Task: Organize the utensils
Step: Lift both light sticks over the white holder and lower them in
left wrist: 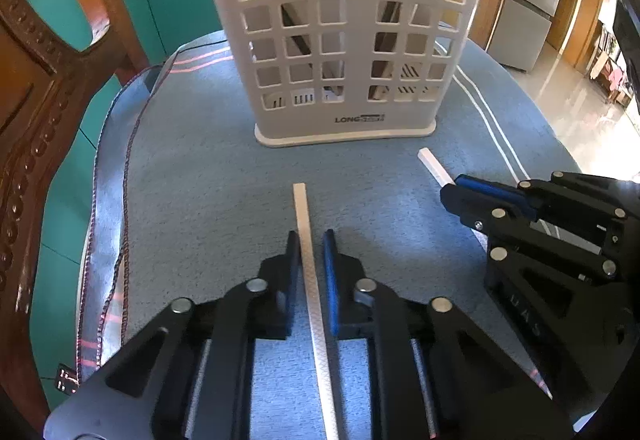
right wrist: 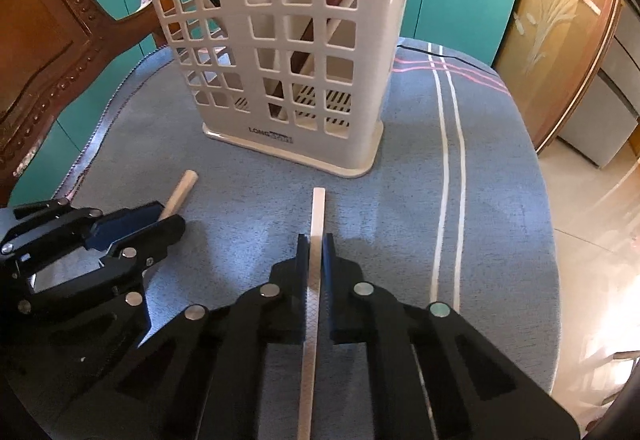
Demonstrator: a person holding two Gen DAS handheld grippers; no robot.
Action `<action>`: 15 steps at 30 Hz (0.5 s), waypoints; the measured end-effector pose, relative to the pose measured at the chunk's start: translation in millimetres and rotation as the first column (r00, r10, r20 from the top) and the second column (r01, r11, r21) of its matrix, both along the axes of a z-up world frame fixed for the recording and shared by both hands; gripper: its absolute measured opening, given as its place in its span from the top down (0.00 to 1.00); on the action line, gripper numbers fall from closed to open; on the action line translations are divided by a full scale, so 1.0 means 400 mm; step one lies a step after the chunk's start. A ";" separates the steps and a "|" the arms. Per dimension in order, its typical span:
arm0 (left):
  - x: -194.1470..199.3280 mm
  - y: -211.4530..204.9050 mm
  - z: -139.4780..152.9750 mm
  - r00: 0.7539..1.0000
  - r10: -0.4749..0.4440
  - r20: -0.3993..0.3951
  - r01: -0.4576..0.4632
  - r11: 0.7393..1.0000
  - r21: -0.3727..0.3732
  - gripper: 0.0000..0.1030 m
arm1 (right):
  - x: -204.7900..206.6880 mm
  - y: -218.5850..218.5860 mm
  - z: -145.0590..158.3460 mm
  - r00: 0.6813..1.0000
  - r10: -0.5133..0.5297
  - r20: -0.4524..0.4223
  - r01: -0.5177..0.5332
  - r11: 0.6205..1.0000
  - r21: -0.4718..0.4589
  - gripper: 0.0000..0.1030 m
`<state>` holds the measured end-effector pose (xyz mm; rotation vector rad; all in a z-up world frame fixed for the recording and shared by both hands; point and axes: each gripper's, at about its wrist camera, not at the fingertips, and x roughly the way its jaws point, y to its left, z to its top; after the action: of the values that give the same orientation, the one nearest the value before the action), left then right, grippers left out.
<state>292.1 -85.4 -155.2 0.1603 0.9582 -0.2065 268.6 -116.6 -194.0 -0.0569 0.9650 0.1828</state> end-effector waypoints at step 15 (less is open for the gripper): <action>-0.037 0.040 0.071 0.994 0.045 0.098 -0.039 0.998 -0.059 0.93 | -0.034 -0.064 0.099 0.990 -0.016 0.138 -0.002 0.992 0.128 0.94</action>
<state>277.1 -69.5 -127.0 0.0972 0.8548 -0.1852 254.9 -142.4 -154.5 0.0515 0.8133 0.2310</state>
